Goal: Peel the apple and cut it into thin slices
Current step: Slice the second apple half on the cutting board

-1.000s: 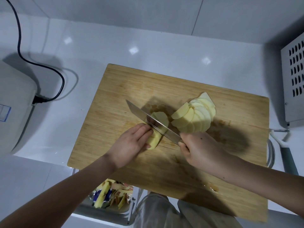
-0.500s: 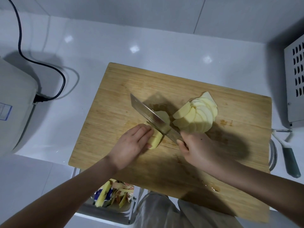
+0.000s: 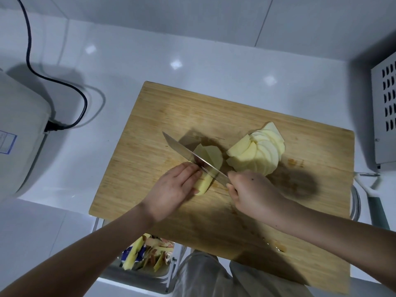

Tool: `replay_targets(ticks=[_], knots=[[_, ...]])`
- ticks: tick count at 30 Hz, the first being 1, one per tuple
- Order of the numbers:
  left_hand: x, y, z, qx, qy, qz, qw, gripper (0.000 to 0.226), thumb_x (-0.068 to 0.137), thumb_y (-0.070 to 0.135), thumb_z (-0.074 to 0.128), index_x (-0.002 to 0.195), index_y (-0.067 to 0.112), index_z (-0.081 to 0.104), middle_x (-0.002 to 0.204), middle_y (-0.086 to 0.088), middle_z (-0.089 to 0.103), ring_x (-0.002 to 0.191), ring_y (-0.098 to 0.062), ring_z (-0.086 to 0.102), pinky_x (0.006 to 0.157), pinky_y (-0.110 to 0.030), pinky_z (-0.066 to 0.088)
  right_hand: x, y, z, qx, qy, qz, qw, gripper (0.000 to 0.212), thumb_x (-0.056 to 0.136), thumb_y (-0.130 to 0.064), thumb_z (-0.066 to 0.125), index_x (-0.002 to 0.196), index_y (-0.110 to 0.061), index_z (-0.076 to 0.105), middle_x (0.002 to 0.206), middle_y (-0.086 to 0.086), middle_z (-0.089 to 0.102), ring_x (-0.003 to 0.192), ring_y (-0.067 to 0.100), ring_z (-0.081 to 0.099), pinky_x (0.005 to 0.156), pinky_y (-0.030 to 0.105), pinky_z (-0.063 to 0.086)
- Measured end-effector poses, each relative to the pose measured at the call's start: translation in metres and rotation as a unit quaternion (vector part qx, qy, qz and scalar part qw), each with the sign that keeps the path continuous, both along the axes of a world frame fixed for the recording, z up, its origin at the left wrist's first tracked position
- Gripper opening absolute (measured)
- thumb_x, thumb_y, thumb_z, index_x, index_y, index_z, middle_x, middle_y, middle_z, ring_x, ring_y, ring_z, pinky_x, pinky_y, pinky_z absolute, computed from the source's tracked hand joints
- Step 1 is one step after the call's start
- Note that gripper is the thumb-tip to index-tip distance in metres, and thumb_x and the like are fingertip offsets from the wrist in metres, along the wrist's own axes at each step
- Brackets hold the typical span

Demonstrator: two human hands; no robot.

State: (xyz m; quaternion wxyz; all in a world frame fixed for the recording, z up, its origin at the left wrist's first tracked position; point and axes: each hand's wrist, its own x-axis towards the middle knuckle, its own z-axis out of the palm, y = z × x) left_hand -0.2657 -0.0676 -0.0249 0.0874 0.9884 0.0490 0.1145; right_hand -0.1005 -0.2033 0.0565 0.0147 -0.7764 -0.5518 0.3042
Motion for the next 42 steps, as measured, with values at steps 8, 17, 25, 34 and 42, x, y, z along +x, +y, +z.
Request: replay_targets(ticks=[8, 17, 25, 34, 42], knots=[[-0.003, -0.004, 0.002, -0.011, -0.02, 0.018, 1.0, 0.039, 0.09, 0.028, 0.048, 0.112, 0.0, 0.066, 0.11, -0.016, 0.067, 0.109, -0.024, 0.049, 0.087, -0.035, 0.051, -0.001, -0.003, -0.018, 0.023, 0.02, -0.032, 0.999, 0.025, 0.097, -0.018, 0.044, 0.073, -0.02, 0.038, 0.056, -0.011, 0.039, 0.043, 0.002, 0.037, 0.041, 0.016, 0.024], [-0.003, -0.002, -0.002, 0.006, 0.005, 0.016, 1.0, 0.039, 0.088, 0.026, 0.052, 0.112, -0.001, 0.065, 0.113, -0.019, 0.065, 0.105, -0.033, 0.062, 0.09, -0.04, 0.052, 0.001, -0.014, 0.018, 0.03, -0.018, 0.001, 0.999, 0.037, 0.098, -0.025, 0.038, 0.064, -0.029, 0.025, 0.055, -0.011, 0.038, 0.045, 0.005, 0.038, 0.04, 0.019, 0.026], [-0.002, -0.002, -0.002, 0.017, -0.002, 0.013, 1.0, 0.037, 0.089, 0.025, 0.052, 0.112, -0.001, 0.065, 0.113, -0.018, 0.065, 0.105, -0.031, 0.061, 0.091, -0.038, 0.05, 0.0, -0.007, 0.017, 0.021, -0.013, 0.003, 1.0, 0.042, 0.098, -0.022, 0.04, 0.062, -0.031, 0.02, 0.056, -0.011, 0.039, 0.046, 0.003, 0.038, 0.041, 0.017, 0.025], [-0.004, -0.003, -0.003, 0.013, 0.002, 0.014, 1.0, 0.038, 0.089, 0.026, 0.049, 0.114, 0.001, 0.064, 0.114, -0.017, 0.065, 0.107, -0.03, 0.061, 0.091, -0.039, 0.051, 0.003, -0.005, 0.024, 0.026, -0.028, -0.002, 0.999, 0.036, 0.098, -0.024, 0.04, 0.065, -0.029, 0.026, 0.057, -0.013, 0.039, 0.045, 0.003, 0.04, 0.041, 0.016, 0.026], [-0.002, -0.002, -0.001, 0.017, -0.01, 0.013, 1.0, 0.037, 0.089, 0.025, 0.051, 0.112, -0.001, 0.066, 0.112, -0.018, 0.066, 0.106, -0.03, 0.061, 0.09, -0.037, 0.05, 0.001, -0.007, 0.023, 0.029, -0.028, 0.003, 0.999, 0.041, 0.098, -0.025, 0.039, 0.063, -0.032, 0.02, 0.056, -0.013, 0.038, 0.046, 0.003, 0.039, 0.044, 0.017, 0.031]])
